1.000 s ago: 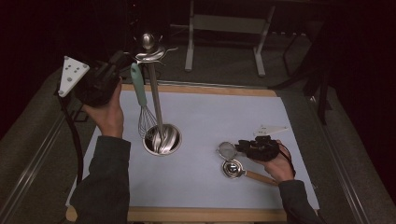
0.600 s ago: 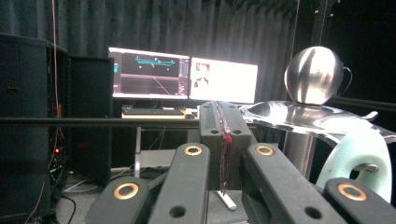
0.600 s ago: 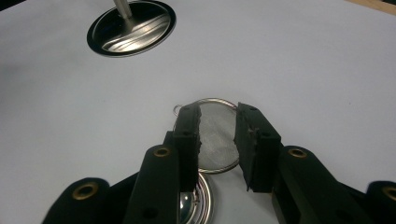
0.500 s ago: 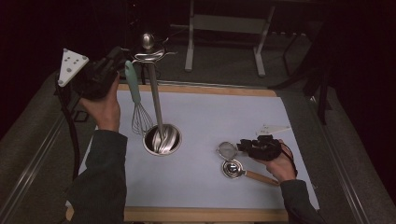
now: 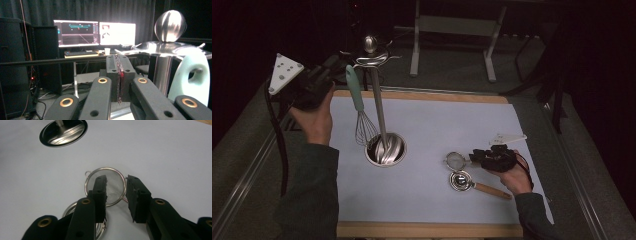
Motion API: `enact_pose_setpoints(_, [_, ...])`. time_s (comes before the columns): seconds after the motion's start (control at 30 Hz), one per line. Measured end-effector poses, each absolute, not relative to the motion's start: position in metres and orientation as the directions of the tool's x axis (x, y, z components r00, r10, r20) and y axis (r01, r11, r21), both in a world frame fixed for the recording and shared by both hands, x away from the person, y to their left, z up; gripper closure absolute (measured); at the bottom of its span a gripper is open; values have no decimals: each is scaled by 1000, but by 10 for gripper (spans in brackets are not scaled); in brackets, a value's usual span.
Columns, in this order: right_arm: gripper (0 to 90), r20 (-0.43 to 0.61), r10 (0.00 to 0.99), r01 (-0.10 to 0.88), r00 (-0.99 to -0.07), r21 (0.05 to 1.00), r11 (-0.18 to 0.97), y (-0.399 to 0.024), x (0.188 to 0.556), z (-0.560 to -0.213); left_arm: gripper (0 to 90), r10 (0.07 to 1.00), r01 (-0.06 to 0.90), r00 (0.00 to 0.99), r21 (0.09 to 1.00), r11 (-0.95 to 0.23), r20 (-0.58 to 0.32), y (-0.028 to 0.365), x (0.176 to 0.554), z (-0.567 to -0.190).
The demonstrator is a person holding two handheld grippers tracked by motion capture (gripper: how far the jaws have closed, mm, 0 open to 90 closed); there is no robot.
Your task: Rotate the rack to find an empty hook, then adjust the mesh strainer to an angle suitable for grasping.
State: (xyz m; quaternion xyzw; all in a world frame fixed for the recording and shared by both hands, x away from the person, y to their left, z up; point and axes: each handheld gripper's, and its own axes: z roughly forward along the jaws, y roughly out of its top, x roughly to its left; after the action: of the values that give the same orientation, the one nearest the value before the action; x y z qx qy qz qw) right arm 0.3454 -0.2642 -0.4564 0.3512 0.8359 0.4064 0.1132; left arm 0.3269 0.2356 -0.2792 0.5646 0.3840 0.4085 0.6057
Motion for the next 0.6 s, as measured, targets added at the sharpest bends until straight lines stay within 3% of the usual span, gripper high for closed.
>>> enact_pose_setpoints(0.6, [690,113,723,537,-682,749,389,-290,340,-465,843,906,37,419,996,-83,60,240,313,-314])
